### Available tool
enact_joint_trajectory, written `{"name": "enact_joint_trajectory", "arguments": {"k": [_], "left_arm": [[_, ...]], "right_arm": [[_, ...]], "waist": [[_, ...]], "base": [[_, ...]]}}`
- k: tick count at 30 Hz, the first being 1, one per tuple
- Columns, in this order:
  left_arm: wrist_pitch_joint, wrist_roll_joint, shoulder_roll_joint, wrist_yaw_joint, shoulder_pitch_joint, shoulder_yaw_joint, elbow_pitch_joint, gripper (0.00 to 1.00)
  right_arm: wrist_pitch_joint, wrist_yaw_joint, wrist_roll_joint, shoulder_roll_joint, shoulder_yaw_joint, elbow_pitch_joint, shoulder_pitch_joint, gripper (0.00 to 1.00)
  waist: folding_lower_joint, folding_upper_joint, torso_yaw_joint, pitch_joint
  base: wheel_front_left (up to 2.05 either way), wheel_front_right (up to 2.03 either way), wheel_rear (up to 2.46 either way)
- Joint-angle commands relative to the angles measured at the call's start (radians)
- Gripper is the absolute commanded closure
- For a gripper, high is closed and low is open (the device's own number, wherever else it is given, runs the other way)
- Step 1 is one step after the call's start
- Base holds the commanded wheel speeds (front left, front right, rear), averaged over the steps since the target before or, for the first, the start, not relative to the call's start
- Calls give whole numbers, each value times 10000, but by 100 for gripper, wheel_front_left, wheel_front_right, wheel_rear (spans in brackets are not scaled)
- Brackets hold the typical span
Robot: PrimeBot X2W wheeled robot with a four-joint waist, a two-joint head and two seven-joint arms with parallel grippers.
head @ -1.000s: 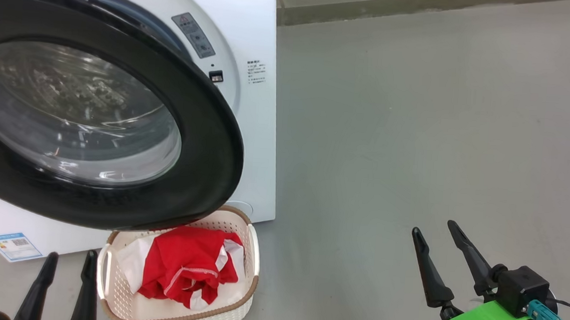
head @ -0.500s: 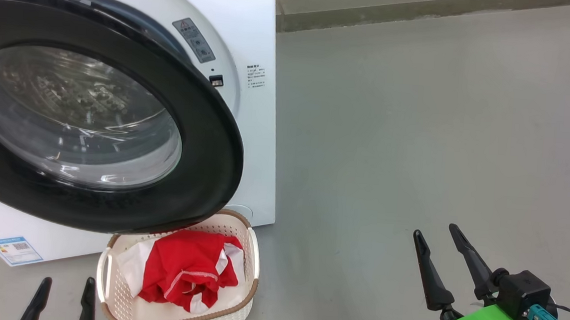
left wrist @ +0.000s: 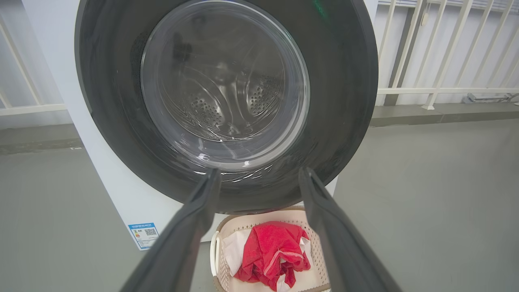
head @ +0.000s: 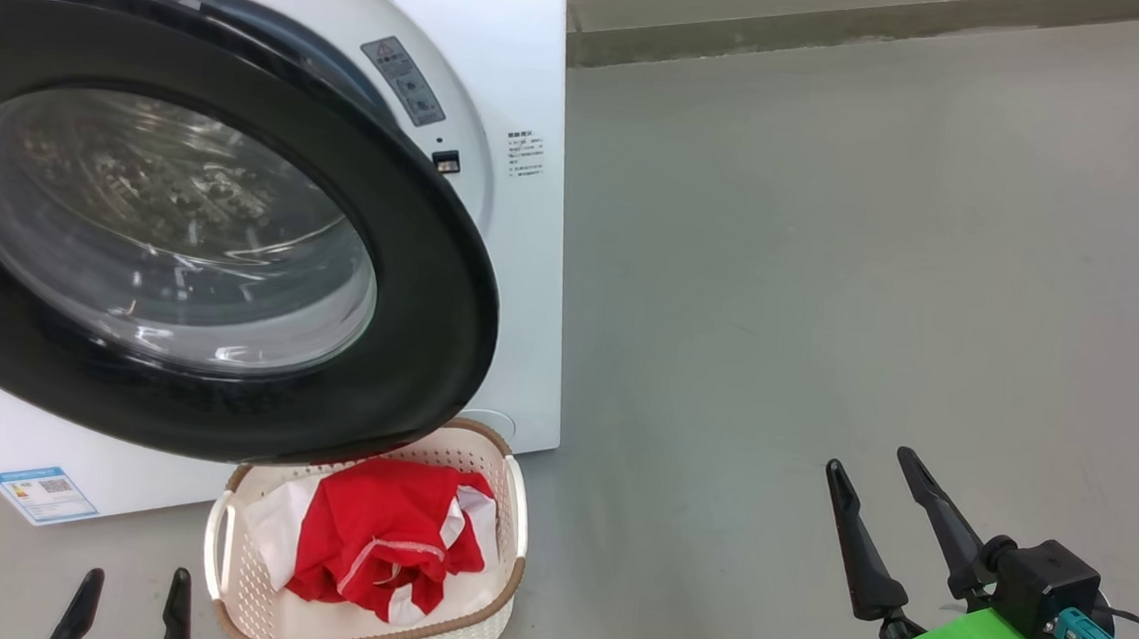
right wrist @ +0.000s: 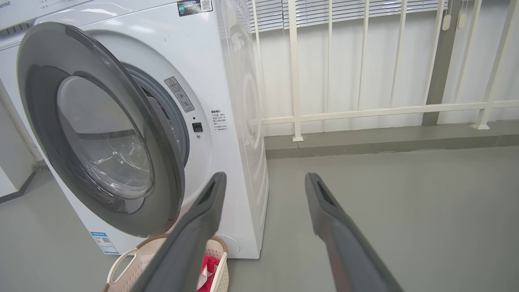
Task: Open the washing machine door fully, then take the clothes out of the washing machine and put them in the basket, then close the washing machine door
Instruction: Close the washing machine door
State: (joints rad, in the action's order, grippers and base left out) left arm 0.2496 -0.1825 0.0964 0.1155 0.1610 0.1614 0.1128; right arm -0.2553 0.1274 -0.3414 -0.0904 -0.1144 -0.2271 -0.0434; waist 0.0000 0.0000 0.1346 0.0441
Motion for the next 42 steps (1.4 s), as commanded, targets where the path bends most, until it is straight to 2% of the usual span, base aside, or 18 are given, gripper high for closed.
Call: {"name": "enact_joint_trajectory", "arguments": {"k": [1,11,12,14,19,26,34,42], "left_arm": [[121,136,60,70,-446,367,-151,0],[122,296,49,137,-536,255,-74,0],[122,290,66,139,-558,228,-67,0],[122,297,111,144,-585,121,-78,0],[122,314,192,147,-623,11,-116,0],[122,262,335,149,-731,-322,-182,0],[122,195,393,150,-1009,-846,-250,0],[122,171,371,151,-1550,-1307,-267,0]], "right_arm": [[-65,33,133,-74,-213,219,-168,0],[-65,33,162,23,-57,-52,-431,0],[-65,33,175,43,-39,-112,-479,27],[-65,33,162,89,-116,-343,-698,100],[-65,33,157,126,-260,-929,-1148,100],[-65,33,-107,191,-821,-2530,-2565,100],[-65,33,-657,215,-1747,-4573,-4623,100],[-65,33,-1215,226,-2992,-6014,-6631,100]], "waist": [[0,0,-40,8],[0,0,-562,14],[0,0,-627,8],[0,0,-835,-23],[0,0,-1162,-60],[0,0,-1858,-263],[0,0,-2860,-773],[0,0,-3760,-1477]], "base": [[0,0,0],[0,0,0],[0,0,0],[0,0,0],[0,0,0],[0,0,0],[0,0,0],[0,0,0]]}}
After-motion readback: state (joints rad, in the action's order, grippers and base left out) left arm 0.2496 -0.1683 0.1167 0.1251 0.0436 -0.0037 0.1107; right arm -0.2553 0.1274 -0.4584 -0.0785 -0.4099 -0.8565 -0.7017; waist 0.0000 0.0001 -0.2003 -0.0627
